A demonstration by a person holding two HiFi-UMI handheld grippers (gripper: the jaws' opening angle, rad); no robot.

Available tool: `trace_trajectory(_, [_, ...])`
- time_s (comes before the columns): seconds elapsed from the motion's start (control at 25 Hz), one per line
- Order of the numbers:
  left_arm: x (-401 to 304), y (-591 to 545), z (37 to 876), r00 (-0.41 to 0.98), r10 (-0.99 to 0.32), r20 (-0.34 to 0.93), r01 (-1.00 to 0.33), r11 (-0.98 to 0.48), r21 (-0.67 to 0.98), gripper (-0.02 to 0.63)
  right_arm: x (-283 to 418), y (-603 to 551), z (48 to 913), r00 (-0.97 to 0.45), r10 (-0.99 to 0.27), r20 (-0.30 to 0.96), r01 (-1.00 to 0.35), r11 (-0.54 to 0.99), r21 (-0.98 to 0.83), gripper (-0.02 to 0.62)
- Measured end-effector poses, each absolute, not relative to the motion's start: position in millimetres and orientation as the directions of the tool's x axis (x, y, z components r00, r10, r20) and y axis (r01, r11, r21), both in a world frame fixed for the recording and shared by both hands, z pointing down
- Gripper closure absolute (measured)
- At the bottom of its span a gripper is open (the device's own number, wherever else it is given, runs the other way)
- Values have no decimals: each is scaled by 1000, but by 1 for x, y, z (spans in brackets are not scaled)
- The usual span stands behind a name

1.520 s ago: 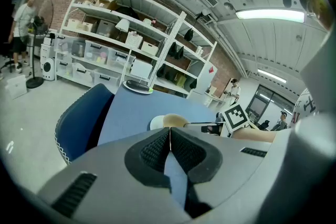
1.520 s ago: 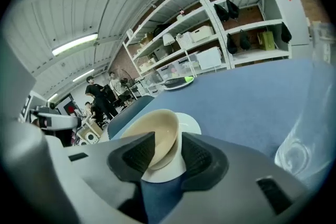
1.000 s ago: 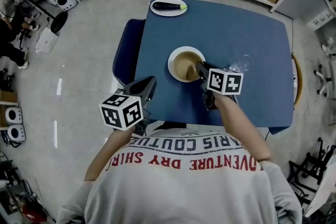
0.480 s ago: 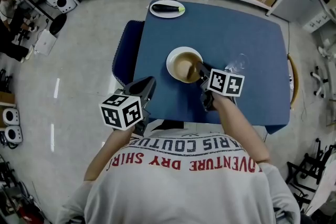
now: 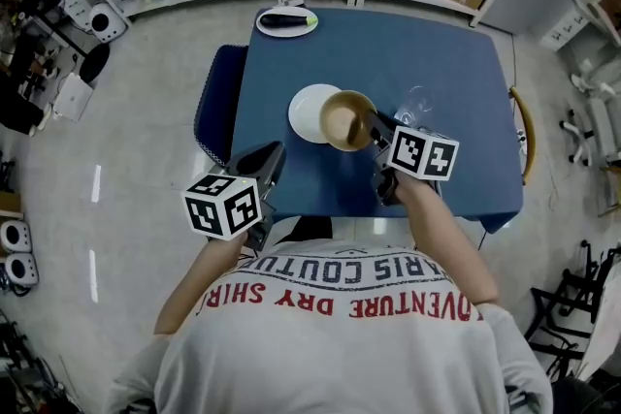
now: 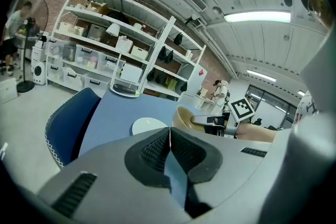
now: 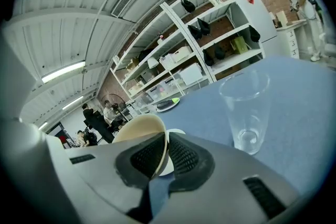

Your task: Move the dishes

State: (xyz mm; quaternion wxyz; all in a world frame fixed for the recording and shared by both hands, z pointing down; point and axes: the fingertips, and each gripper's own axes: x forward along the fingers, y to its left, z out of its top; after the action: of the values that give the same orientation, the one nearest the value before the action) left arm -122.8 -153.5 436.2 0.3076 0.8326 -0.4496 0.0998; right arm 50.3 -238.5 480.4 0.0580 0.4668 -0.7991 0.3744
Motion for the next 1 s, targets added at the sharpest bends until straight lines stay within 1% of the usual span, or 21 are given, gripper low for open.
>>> trace_trajectory(0.44, [-88, -138, 421, 616, -664, 424, -786, -480, 390, 578, 99, -206, 461, -504, -753, 423, -816, 255, -519, 560])
trace_trajectory(0.68, [-77, -128, 421, 621, -650, 438, -784, -500, 369, 578, 127, -189, 471, -471, -757, 453, -838, 225, -497, 560])
trace_trajectory(1.0, [-61, -117, 432, 641, -605, 473, -767, -530, 362, 578, 141, -173, 507, -469, -715, 519, -843, 187, -504, 560])
